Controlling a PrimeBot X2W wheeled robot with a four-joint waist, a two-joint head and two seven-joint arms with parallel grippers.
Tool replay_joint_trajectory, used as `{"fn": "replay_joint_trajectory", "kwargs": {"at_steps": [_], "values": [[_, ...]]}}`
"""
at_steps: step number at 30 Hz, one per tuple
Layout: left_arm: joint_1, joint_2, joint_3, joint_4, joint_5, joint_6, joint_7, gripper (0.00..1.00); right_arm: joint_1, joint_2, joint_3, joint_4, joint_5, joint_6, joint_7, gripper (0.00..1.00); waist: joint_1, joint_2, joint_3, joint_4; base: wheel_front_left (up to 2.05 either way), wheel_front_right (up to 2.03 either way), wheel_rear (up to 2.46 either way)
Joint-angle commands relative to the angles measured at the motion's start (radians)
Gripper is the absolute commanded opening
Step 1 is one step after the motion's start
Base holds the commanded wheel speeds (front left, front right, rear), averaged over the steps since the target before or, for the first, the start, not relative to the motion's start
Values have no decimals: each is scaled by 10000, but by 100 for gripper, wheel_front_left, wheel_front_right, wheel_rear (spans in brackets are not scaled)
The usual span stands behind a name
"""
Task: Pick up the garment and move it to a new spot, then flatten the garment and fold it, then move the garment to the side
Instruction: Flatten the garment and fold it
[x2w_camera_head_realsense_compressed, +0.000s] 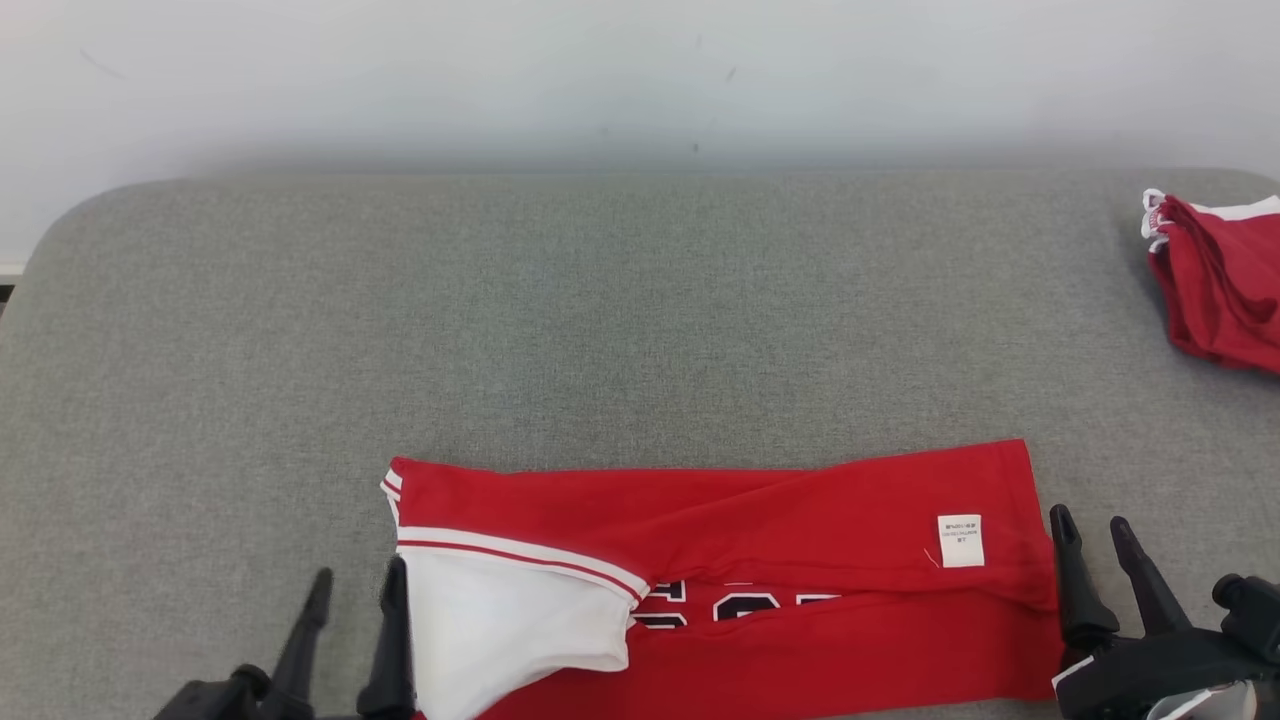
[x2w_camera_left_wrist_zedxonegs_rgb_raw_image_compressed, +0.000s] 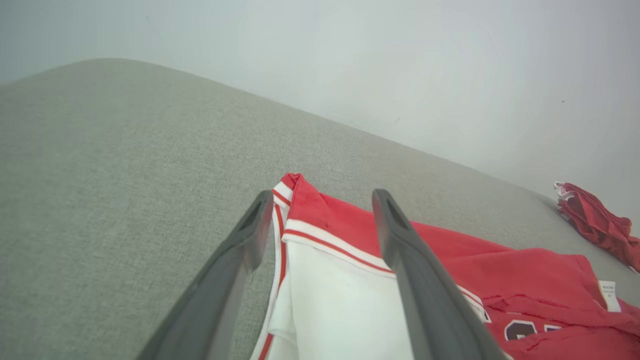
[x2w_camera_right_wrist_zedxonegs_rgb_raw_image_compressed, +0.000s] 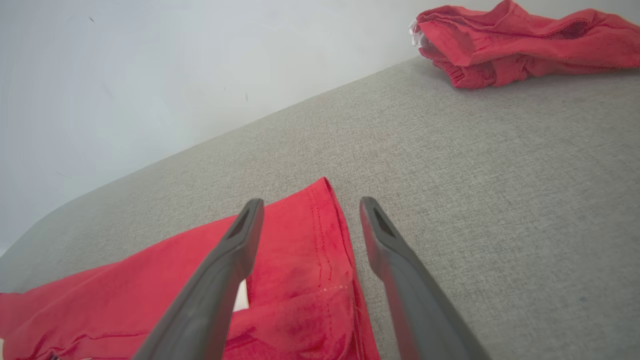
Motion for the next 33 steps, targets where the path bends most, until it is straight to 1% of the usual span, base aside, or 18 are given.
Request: {"fn": "replay_joint_trajectory", "kwargs": {"at_steps": [1, 6, 10, 12, 17, 22, 27, 28, 29, 33], "values": [[83, -116, 240, -157, 313, 8, -30, 100, -59, -77, -41, -35, -91, -28, 37, 100, 0, 1, -86, -22, 0, 0, 0], [223, -412, 1334, -747, 1663, -168, -30, 100, -302, -213, -52, 194, -462, -28, 590, 100, 0, 1, -254, -31, 0, 0, 0], [353, -637, 1947, -1038, 2759, -120, -29, 100, -550, -246, -29, 682, -781, -28, 1009, 100, 0, 1, -371, 22, 0, 0, 0], [400, -756, 2190, -1088, 3108, -118, -30, 100, -656, -195, -14, 1040, -903, -28, 1181, 100, 0, 1, -416, 54, 0, 0, 0], [479, -991, 2671, -977, 3674, -279, -31, 100, -913, -84, 125, 2033, -1060, -28, 1433, 100, 0, 1, -482, 180, 0, 0, 0], [544, -1160, 3025, -768, 3965, -478, -31, 100, -1215, 45, 383, 2993, -1147, -28, 1506, 100, 0, 1, -493, 279, 0, 0, 0], [567, -1277, 3192, -584, 4176, -657, -31, 100, -1395, 234, 900, 3694, -965, -27, 1697, 100, 0, 1, -539, 361, 0, 0, 0], [579, -1297, 3210, -548, 4234, -664, -31, 100, -1420, 269, 1005, 3769, -901, -25, 1703, 31, 0, 1, -559, 371, 0, 0, 0], [593, -1314, 3235, -530, 4275, -684, -31, 100, -1438, 274, 1101, 3837, -828, -13, 1735, 0, 0, 1, -581, 373, 0, 0, 0], [646, -1351, 3297, -418, 4455, -771, -31, 100, -1581, 27, 1261, 4067, -600, -16, 1536, 0, 0, 1, -676, 338, 0, 0, 0]]}}
